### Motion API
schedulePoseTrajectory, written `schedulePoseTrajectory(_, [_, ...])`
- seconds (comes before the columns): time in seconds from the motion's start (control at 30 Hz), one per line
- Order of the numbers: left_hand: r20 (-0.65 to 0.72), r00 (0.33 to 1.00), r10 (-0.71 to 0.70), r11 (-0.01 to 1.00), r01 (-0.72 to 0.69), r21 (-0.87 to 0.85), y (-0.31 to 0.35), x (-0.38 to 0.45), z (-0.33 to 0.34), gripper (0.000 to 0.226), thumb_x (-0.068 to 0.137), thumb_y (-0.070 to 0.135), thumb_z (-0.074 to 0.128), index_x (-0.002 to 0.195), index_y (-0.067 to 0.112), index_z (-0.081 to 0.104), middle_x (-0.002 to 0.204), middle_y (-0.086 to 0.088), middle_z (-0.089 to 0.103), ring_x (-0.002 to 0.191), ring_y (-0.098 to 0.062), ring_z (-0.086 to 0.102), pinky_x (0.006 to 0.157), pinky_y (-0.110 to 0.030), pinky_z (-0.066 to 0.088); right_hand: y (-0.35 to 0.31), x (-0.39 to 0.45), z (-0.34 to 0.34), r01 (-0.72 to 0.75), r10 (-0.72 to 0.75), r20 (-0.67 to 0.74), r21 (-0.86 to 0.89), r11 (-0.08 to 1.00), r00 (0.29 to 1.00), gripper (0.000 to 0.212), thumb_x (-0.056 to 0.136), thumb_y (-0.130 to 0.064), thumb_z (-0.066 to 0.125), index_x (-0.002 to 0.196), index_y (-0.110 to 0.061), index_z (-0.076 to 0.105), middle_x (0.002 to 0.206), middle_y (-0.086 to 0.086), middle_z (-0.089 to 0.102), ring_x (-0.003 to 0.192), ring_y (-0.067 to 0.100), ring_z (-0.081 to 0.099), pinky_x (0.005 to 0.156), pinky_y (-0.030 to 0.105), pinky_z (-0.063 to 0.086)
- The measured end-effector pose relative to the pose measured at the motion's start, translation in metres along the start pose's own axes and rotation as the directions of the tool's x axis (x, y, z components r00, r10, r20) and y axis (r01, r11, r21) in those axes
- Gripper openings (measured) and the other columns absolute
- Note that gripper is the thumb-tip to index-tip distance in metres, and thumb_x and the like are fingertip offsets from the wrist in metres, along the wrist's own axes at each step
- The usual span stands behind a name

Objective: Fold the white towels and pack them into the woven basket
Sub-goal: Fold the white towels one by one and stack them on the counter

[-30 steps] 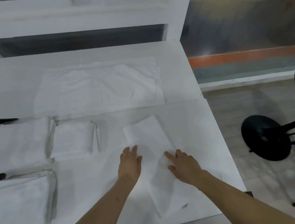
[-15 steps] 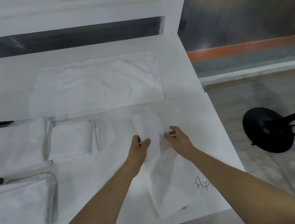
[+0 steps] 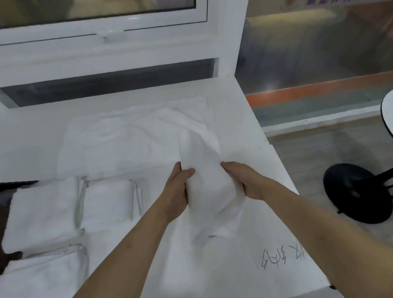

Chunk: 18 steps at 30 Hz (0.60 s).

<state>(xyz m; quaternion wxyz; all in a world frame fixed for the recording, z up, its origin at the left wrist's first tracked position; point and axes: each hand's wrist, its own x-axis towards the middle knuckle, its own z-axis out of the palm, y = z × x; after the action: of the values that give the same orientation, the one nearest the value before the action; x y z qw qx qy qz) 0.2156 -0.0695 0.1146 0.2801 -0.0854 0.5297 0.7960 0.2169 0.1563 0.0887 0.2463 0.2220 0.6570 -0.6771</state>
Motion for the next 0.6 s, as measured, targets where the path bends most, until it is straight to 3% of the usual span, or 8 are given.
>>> schedulePoseTrajectory(0.1, [-0.027, 0.997, 0.065, 0.993, -0.062, 0.101, 0.03, 0.0, 0.007, 0.028, 0.102, 0.018, 0.055, 0.129, 0.015, 0.053, 0.126, -0.007, 0.069, 0.113, -0.024, 0.069, 0.092, -0.044, 0.057, -0.031, -0.012, 0.001, 0.133, -0.122, -0.084, 0.141, 0.981, 0.989, 0.039, 0.096, -0.023, 0.07, 0.134, -0.017, 0.061, 0.117, 0.006, 0.075, 0.103, 0.022, 0.074, 0.086, 0.036, 0.06])
schedulePoseTrajectory(0.17, [-0.032, 0.99, 0.137, 0.971, -0.128, 0.2, 0.053, -0.001, 0.013, 0.023, 0.102, 0.026, 0.057, 0.122, 0.016, 0.053, 0.119, -0.008, 0.07, 0.102, -0.021, 0.071, 0.077, -0.038, 0.057, -0.05, -0.019, 0.002, 0.237, -0.216, -0.121, 0.198, 0.951, 0.969, 0.047, 0.094, -0.016, 0.072, 0.139, -0.019, 0.056, 0.117, 0.01, 0.075, 0.105, 0.026, 0.074, 0.092, 0.041, 0.059])
schedulePoseTrajectory(0.27, [-0.025, 0.971, 0.236, 0.927, -0.217, 0.307, 0.088, -0.008, 0.02, 0.03, 0.098, 0.043, 0.062, 0.116, 0.019, 0.055, 0.119, -0.011, 0.069, 0.104, -0.026, 0.071, 0.08, -0.041, 0.059, -0.078, -0.035, 0.002, 0.348, -0.323, -0.14, 0.238, 0.907, 0.936, 0.055, 0.092, -0.018, 0.075, 0.141, -0.027, 0.051, 0.118, 0.01, 0.075, 0.108, 0.03, 0.072, 0.098, 0.047, 0.057])
schedulePoseTrajectory(0.33, [-0.008, 0.959, 0.283, 0.903, -0.264, 0.341, 0.107, -0.013, 0.025, 0.036, 0.096, 0.045, 0.064, 0.119, 0.018, 0.057, 0.121, -0.01, 0.069, 0.109, -0.028, 0.07, 0.091, -0.045, 0.058, -0.094, -0.047, 0.001, 0.366, -0.346, -0.121, 0.269, 0.891, 0.93, 0.059, 0.091, -0.02, 0.077, 0.142, -0.03, 0.049, 0.124, 0.009, 0.073, 0.11, 0.028, 0.072, 0.099, 0.048, 0.056])
schedulePoseTrajectory(0.4, [0.01, 0.951, 0.31, 0.889, -0.294, 0.352, 0.12, -0.019, 0.032, 0.035, 0.097, 0.043, 0.064, 0.12, 0.017, 0.057, 0.119, -0.004, 0.071, 0.108, -0.024, 0.07, 0.092, -0.043, 0.058, -0.104, -0.058, -0.001, 0.373, -0.365, -0.084, 0.294, 0.88, 0.927, 0.061, 0.091, -0.018, 0.076, 0.144, -0.027, 0.048, 0.129, 0.008, 0.071, 0.114, 0.027, 0.071, 0.103, 0.049, 0.054])
schedulePoseTrajectory(0.6, [-0.01, 0.931, 0.366, 0.866, -0.337, 0.369, 0.131, -0.036, 0.045, 0.03, 0.101, 0.035, 0.06, 0.123, 0.016, 0.053, 0.107, 0.002, 0.074, 0.089, -0.013, 0.074, 0.069, -0.026, 0.058, -0.114, -0.087, -0.002, 0.411, -0.422, -0.033, 0.309, 0.858, 0.906, 0.049, 0.094, -0.012, 0.071, 0.14, -0.016, 0.057, 0.131, 0.006, 0.07, 0.122, 0.028, 0.066, 0.11, 0.047, 0.048])
